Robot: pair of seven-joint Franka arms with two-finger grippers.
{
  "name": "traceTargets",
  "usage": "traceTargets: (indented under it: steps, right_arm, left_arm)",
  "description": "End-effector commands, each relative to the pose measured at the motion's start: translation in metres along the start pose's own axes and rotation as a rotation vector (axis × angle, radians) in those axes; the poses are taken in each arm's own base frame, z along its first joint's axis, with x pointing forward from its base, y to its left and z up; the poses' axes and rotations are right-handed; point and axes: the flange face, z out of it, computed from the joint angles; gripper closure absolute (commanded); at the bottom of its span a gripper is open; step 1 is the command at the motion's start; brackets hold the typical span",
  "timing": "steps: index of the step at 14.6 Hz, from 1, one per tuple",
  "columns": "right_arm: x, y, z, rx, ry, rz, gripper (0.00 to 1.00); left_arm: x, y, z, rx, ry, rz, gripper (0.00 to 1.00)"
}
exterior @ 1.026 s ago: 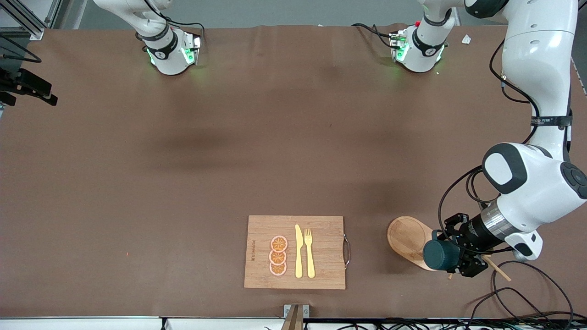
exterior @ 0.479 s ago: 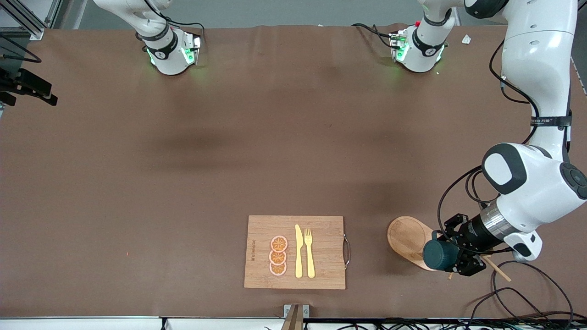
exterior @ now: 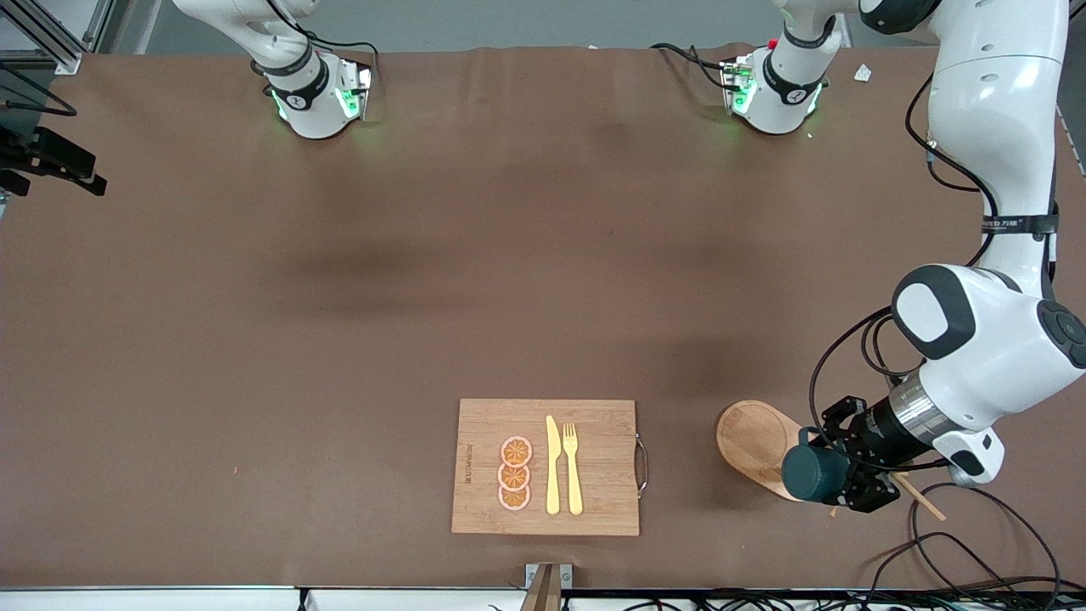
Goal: Transfer cup from left to right arm and place
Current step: 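Lift the teal mug off the wooden stand with the left gripper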
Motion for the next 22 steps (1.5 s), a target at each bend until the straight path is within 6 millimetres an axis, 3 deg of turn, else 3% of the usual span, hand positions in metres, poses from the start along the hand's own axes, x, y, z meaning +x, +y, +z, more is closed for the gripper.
traceTargets:
  steps: [1, 5, 8, 13, 15, 20, 22]
  right_arm:
    - [-0.001, 0.0, -0.001, -0.009, 0.0, 0.0, 0.0]
    - [-0.001, 0.0, -0.001, -0.009, 0.0, 0.0, 0.0]
    - [-0.001, 0.0, -0.001, -0.009, 0.0, 0.0, 0.0]
    - [-0.001, 0.0, -0.001, -0.009, -0.001, 0.0, 0.0]
    - [-0.001, 0.0, -0.001, -0.009, 0.0, 0.0, 0.0]
    - [-0.001, -0.001, -0.001, -0.009, 0.002, -0.001, 0.0]
    - [0.0, -0.001, -0.001, -0.009, 0.005, -0.001, 0.0]
  left_arm:
    - [-0.011, 0.006, -0.012, -0.014, -0.021, -0.01, 0.36]
    - [-0.018, 0.008, -0.027, -0.011, -0.026, -0.001, 0.36]
    - [-0.035, 0.01, -0.04, -0.008, -0.049, 0.003, 0.36]
    - [-0.074, 0.007, -0.034, 0.008, -0.094, -0.019, 0.36]
    - [-0.1, 0.004, -0.029, 0.019, -0.107, -0.028, 0.35]
    - [-0.186, -0.013, -0.008, 0.055, -0.118, 0.063, 0.35]
    - [-0.241, -0.031, 0.007, 0.067, -0.082, 0.146, 0.35]
